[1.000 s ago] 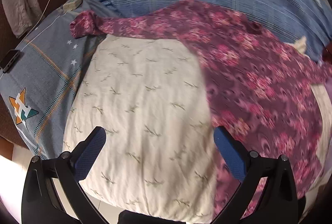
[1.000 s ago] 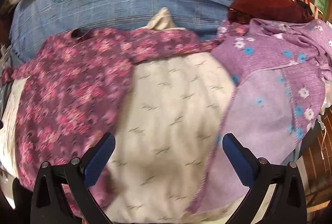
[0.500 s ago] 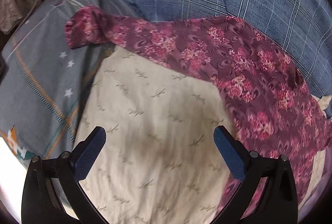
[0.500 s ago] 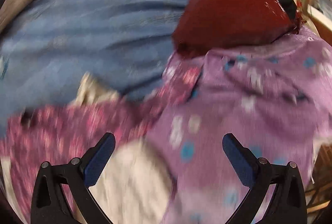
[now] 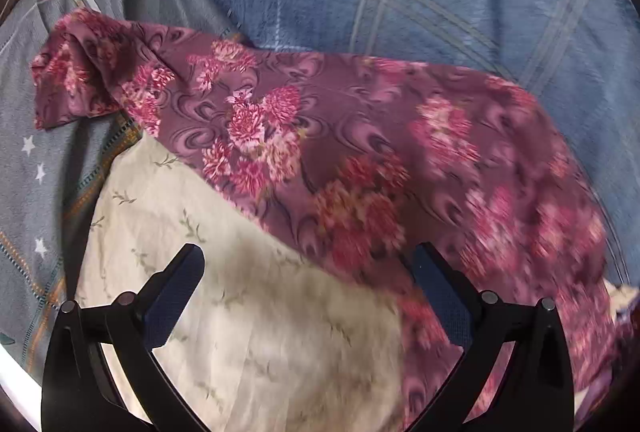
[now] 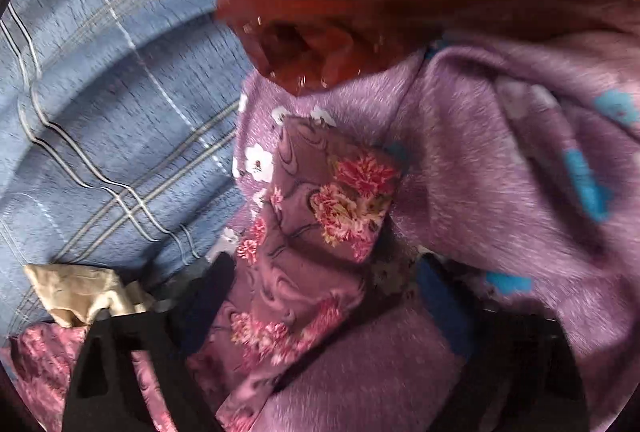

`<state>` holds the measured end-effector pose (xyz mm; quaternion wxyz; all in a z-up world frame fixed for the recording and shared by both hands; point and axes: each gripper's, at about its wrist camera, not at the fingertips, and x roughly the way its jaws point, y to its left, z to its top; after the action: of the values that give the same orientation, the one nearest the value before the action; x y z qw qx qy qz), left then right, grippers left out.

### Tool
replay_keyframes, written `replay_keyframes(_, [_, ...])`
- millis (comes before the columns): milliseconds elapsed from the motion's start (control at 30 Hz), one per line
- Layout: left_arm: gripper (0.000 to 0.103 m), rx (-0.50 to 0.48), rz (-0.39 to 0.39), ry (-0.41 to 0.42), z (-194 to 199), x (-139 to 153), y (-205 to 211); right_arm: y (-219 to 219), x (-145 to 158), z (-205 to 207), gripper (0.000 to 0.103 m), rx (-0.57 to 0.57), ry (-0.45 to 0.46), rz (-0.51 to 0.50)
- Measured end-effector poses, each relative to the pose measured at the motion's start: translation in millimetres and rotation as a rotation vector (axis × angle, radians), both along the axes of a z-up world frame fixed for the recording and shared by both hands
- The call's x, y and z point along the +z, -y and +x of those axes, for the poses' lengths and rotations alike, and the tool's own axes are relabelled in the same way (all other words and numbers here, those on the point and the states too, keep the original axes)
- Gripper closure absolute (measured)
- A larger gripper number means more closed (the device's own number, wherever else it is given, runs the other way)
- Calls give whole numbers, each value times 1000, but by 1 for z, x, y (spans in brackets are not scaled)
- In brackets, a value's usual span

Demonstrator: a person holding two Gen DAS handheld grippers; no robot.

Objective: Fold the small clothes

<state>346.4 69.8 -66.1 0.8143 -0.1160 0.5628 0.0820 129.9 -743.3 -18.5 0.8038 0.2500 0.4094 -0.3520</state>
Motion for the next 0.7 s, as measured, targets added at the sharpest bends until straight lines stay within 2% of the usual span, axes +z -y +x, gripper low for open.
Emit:
replay_keyframes(67, [0,25,-30,-15,7,-10,-1,0,-5,2,71,18,7,13])
replay_keyframes(133, [0,44,-76,-36,10,-17,-4,0,-7,1,88,28,13,26])
replay_keyframes(233, [3,66,-87,-26,14,-19,-9,-2,2,-15,93,9,70,5])
replay_keyframes(300, [4,84,-71,13,16,-10,-16,-3,21,-31,94,-10,132,-33])
replay_keyframes(367, [4,113,-25,31,19,-6,-22,-1,43,-45,94,-36,196,-110])
replay_keyframes(433, [4,129,-2,-5,21,-10,-28,5,49,-49,94,-82,176,-146])
replay_keyframes(500, [7,124,-52,-33,10,-11,-35,12,35,-41,93,-102,82,-107])
replay_keyframes(533, [7,96,-86,-32,-2,-7,-36,11,29,-40,91,-110,44,-102])
replay_keyframes(600, [7,20,-116,-10,-31,5,-37,-6,31,-49,87,-111,59,-137])
replay_keyframes(633, [7,-38,-135,12,-55,14,-36,-21,37,-58,77,-101,85,-165])
replay_keyframes(667, [7,-75,-148,20,-71,18,-35,-34,43,-65,59,-75,109,-184])
replay_keyframes(700, [6,-137,-179,30,-98,23,-33,-51,49,-71,50,-38,129,-202])
